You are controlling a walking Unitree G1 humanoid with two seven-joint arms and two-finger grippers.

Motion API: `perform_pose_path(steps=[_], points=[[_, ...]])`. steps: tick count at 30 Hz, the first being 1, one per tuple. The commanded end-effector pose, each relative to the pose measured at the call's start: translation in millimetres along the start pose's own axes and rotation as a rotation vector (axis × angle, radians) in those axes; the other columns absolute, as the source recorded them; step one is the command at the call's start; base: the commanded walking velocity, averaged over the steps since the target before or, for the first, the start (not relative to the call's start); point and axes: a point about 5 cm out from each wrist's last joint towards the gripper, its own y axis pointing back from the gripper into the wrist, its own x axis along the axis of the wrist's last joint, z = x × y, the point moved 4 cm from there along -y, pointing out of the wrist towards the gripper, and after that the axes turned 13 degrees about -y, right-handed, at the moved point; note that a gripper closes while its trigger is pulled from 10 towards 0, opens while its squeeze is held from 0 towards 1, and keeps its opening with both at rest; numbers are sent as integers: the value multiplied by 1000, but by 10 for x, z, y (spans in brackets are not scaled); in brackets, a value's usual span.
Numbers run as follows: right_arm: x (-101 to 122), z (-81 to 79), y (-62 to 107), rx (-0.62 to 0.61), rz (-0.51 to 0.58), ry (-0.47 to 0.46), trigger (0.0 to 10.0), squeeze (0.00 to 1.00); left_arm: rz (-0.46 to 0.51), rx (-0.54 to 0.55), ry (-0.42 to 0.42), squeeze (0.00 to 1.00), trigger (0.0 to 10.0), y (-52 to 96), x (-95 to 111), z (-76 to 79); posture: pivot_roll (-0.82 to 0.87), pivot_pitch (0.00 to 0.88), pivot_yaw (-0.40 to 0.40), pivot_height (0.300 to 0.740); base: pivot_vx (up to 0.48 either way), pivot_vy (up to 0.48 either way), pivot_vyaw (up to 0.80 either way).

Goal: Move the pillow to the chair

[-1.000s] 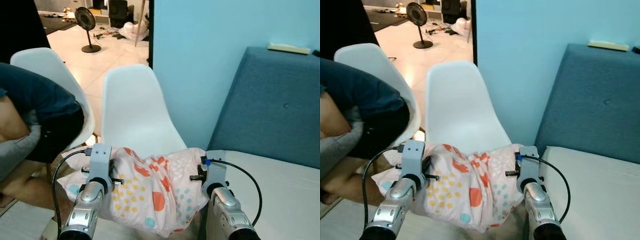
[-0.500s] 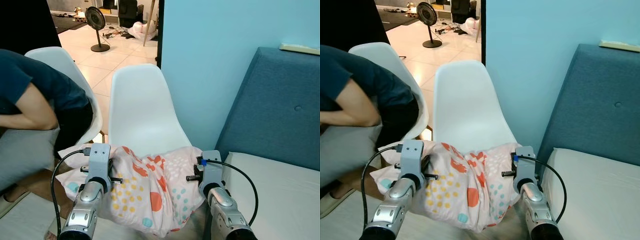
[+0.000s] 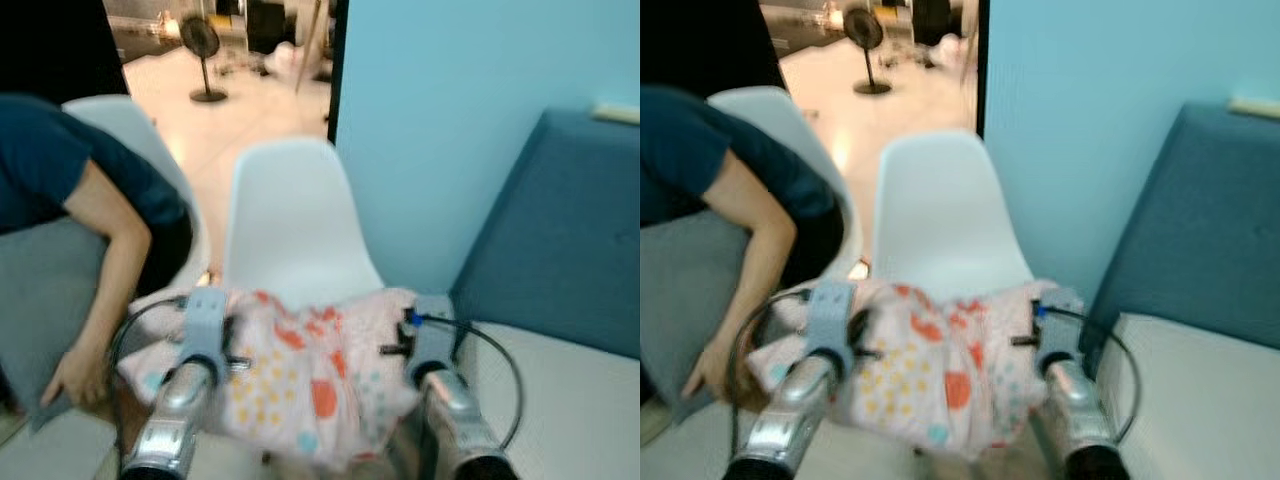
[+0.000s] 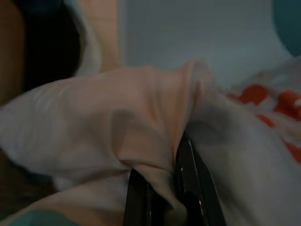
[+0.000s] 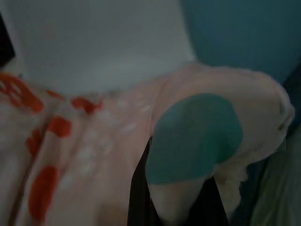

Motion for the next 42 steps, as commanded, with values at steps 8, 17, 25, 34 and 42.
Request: perform_pose_path(steps=[8,17,25,34,42], points=[[81,-7,-13,12,34,19,10000,0,74,-19,1,0,10000,-28,178,64,13,43,17,740,302,0,-255],[87,-11,-21,11,37,20,10000,0,76,-18,-2,0,10000,-31,177,54,13,36,17,740,292,0,0],[86,-25,-23,19,36,20,10000,0,89,-13,15,0,10000,-21,197,70,13,39,12,740,69,0,0],[66,-28,-17,26,29,21,10000,0,82,-5,19,0,10000,5,170,67,16,46,6,740,0,0,0],[56,-65,-20,46,19,63,10000,0,81,-5,18,0,10000,14,162,67,17,50,4,740,0,0,0]])
